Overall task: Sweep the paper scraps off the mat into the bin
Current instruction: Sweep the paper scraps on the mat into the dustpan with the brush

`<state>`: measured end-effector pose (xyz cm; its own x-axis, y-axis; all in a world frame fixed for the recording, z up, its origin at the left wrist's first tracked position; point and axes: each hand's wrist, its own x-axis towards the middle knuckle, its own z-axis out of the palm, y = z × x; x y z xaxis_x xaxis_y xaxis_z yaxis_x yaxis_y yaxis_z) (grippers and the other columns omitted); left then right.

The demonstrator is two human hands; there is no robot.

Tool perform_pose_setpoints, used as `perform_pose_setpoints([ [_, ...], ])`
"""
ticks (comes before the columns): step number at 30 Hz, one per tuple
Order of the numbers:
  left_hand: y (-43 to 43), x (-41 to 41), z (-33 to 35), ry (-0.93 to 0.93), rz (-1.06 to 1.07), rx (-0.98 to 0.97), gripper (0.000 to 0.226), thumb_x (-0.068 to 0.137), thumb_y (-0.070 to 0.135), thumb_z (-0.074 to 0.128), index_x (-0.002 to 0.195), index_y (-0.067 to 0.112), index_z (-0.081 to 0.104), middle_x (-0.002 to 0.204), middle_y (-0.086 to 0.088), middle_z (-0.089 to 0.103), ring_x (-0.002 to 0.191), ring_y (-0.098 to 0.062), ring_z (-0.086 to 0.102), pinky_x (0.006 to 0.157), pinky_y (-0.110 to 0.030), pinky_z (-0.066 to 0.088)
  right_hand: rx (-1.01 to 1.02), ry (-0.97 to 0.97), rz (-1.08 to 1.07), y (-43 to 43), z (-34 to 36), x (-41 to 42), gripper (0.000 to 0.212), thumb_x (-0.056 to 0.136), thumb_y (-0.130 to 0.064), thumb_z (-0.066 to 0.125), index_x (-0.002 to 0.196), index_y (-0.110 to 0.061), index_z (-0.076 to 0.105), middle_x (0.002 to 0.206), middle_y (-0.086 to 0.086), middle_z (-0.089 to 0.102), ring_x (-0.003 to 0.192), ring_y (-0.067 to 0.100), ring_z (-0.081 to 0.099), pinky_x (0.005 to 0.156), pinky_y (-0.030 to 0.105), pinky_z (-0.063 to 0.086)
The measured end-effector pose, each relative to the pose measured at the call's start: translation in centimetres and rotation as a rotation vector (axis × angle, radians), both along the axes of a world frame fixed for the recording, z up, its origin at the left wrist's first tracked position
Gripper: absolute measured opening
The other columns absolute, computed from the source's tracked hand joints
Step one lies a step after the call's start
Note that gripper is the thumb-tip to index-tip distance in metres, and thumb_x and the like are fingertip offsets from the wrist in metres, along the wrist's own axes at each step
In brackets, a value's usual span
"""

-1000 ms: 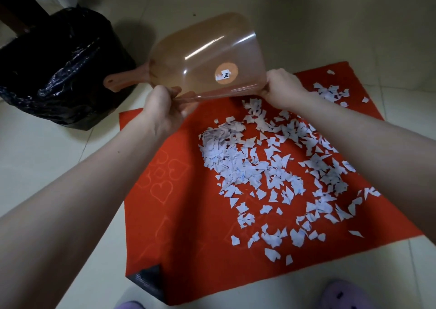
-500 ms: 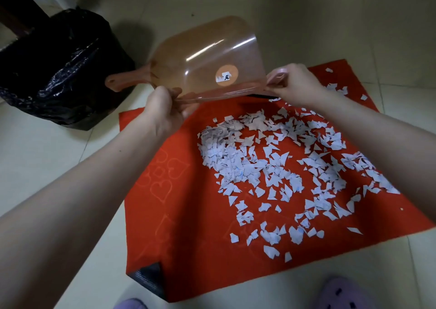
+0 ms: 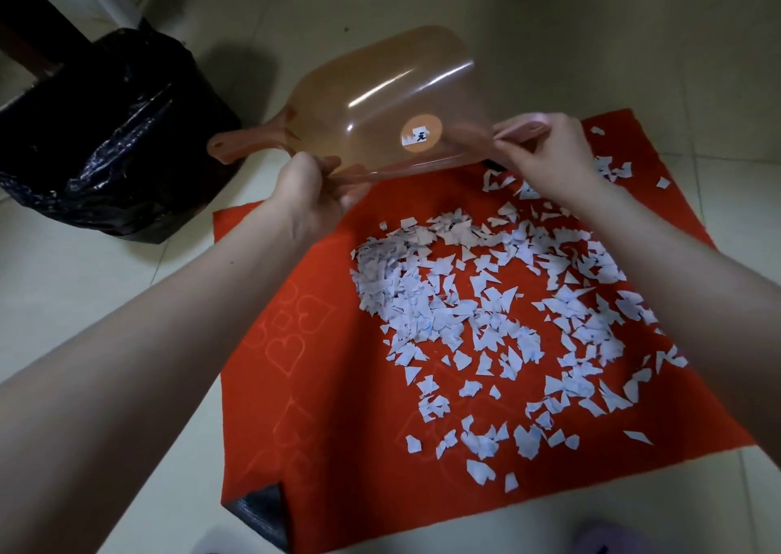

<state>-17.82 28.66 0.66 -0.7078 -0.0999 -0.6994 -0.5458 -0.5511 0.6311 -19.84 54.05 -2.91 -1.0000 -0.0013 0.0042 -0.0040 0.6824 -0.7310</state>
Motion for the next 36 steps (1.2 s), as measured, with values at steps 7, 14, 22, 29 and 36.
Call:
perform_pose_setpoints([
  [7,1.7,0.4,-1.4,-0.003,0.048,0.126,0.025,0.095,-0.002,0.025,0.090,0.001,0.049,0.073,-0.022,0.069,0.084,-0.036,0.068,0.060,-0.042,0.061,0.346,-0.003,-0.121,2.9,-1.7,-2.8,0.017,0.094,-0.029,0.057,0.108,-0.028,0.067,0.105,0.002,0.070,0.091,0.022,0.064,0.075,0.037,0.054],
  [14,3.0,-0.4,-2.1,-0.033,0.061,0.174,0.025,0.096,0.000,0.027,0.089,0.001,0.051,0.094,-0.025,0.068,0.089,-0.037,0.069,0.066,-0.042,0.061,0.440,-0.178,0.058,3.2,-1.8,-3.1,0.017,0.090,-0.024,0.059,0.106,-0.025,0.067,0.101,0.002,0.068,0.089,0.022,0.063,0.080,0.043,0.055],
  [22,4.0,-1.4,-2.4,-0.013,0.042,0.199,0.023,0.096,0.001,0.030,0.097,0.001,0.052,0.083,-0.026,0.071,0.083,-0.038,0.071,0.057,-0.040,0.060,0.069,-0.232,0.136,5.4,1.8,-1.0,0.013,0.085,-0.024,0.068,0.098,-0.028,0.067,0.103,-0.004,0.068,0.099,0.014,0.063,0.090,0.035,0.051],
  [29,4.0,-1.6,-3.2,-0.031,0.033,0.177,0.024,0.096,0.000,0.027,0.106,0.003,0.049,0.104,-0.026,0.066,0.092,-0.040,0.068,0.055,-0.042,0.059,0.353,-0.040,-0.172,5.8,-1.0,-2.8,0.018,0.093,-0.027,0.058,0.109,-0.026,0.067,0.107,0.002,0.068,0.095,0.022,0.063,0.080,0.040,0.053],
  [36,4.9,-1.1,-3.3,-0.038,0.014,0.200,0.028,0.097,0.003,0.026,0.089,0.000,0.053,0.101,-0.023,0.067,0.100,-0.037,0.067,0.063,-0.042,0.061,0.504,-0.167,-0.192,5.6,-2.2,-4.5,0.018,0.093,-0.030,0.059,0.103,-0.016,0.059,0.097,0.005,0.062,0.087,0.025,0.059,0.066,0.032,0.041],
])
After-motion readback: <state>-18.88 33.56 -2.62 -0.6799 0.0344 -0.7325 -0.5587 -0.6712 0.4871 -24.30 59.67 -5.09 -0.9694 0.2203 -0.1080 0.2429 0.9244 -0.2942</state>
